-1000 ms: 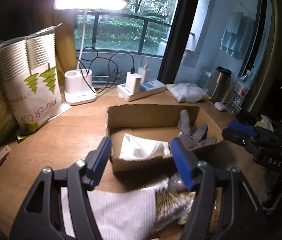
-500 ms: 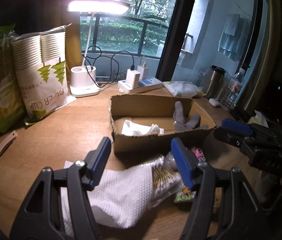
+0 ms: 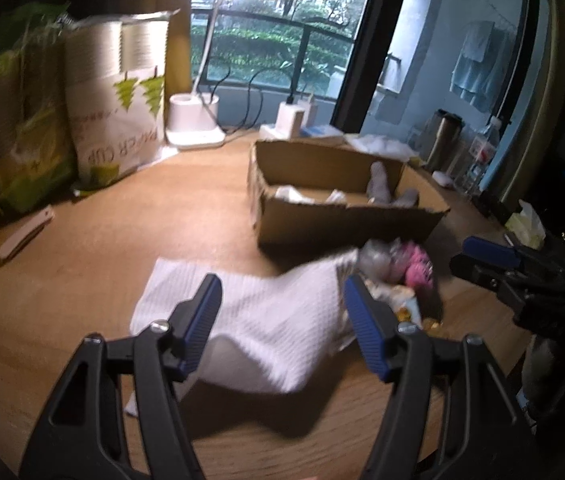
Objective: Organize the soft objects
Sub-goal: 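Grasp the white cloth on the desk with the left tool, then lift the white cloth with the left tool while the right tool grasps the brown teddy bear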
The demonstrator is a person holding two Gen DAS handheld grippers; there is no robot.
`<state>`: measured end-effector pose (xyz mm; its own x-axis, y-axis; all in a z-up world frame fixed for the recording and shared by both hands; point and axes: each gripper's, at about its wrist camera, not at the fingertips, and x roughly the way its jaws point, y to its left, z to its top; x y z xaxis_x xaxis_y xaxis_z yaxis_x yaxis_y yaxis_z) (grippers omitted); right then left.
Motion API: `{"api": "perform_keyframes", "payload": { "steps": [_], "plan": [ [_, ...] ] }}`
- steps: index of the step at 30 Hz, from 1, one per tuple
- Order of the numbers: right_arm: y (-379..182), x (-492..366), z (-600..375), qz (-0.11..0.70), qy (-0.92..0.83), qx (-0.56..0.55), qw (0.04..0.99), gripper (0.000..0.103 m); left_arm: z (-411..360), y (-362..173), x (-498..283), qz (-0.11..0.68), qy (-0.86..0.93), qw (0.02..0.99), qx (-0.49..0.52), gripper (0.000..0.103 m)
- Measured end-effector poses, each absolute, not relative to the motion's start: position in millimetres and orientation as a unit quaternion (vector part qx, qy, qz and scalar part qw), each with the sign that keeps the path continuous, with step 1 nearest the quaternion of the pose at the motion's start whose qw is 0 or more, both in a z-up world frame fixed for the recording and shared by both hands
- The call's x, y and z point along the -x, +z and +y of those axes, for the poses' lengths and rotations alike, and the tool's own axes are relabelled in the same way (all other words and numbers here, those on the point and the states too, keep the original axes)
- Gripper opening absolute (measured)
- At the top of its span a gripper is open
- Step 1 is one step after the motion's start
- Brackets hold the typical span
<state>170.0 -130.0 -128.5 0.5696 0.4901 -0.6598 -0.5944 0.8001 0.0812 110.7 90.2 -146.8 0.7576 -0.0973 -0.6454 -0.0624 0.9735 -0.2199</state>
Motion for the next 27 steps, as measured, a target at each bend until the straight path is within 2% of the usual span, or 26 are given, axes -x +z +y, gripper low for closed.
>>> {"api": "perform_keyframes", "payload": {
  "steps": [4, 7, 9, 19, 27],
  "plan": [
    [-141, -165, -133, 0.361, 0.303, 0.080, 0.878, 0.052, 92, -158, -106, 0.361, -0.003, 0.926, 0.115, 0.067],
    [-150, -161, -135, 0.371, 0.302, 0.082, 0.874, 0.053, 95, -166, -103, 0.368, 0.002, 0.922, 0.117, 0.073],
    [-157, -160, -138, 0.379, 0.300, 0.083, 0.871, 0.058, 97, -171, -101, 0.373, 0.006, 0.920, 0.119, 0.077],
    [-178, -159, -146, 0.412, 0.293, 0.087, 0.858, 0.061, 101, -200, -119, 0.408, 0.025, 0.905, 0.115, 0.079],
    [-195, -160, -145, 0.435, 0.296, 0.099, 0.845, 0.063, 89, -214, -137, 0.439, 0.059, 0.895, 0.053, 0.079]
  ]
}}
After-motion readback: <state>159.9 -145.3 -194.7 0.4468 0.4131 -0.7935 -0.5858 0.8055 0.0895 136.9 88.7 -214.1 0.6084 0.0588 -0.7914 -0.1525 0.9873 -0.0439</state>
